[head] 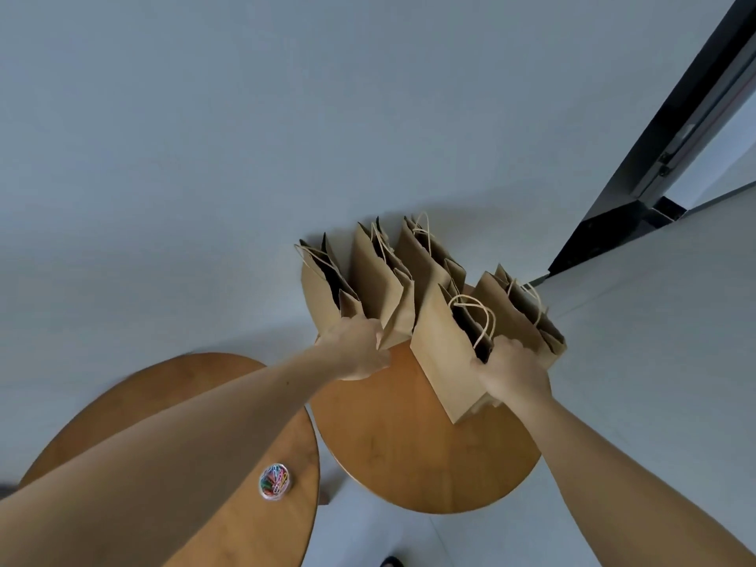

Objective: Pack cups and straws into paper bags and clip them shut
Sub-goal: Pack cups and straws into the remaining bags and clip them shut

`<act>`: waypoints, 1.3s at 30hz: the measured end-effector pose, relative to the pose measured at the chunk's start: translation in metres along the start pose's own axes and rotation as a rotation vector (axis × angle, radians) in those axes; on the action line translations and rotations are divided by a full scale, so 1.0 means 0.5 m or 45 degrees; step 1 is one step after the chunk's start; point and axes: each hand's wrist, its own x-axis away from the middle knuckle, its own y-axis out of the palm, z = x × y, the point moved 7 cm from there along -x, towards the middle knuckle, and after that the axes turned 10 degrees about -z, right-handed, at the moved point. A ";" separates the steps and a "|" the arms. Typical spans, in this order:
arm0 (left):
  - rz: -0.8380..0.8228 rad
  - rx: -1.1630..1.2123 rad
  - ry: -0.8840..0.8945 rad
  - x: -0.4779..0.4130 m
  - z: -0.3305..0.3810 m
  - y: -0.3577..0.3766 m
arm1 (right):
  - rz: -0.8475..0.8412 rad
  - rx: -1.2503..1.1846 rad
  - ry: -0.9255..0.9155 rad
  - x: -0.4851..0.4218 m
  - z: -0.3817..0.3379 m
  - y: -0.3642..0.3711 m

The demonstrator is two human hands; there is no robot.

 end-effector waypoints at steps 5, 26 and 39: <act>-0.003 0.041 -0.084 -0.003 -0.039 0.008 | 0.009 0.129 -0.038 -0.035 -0.011 0.015; 0.165 0.224 -0.125 0.322 -0.347 -0.031 | 0.102 0.274 -0.519 0.275 -0.475 0.005; 0.180 0.473 -0.509 0.510 -0.700 0.053 | -0.080 0.209 -0.884 0.392 -0.871 0.234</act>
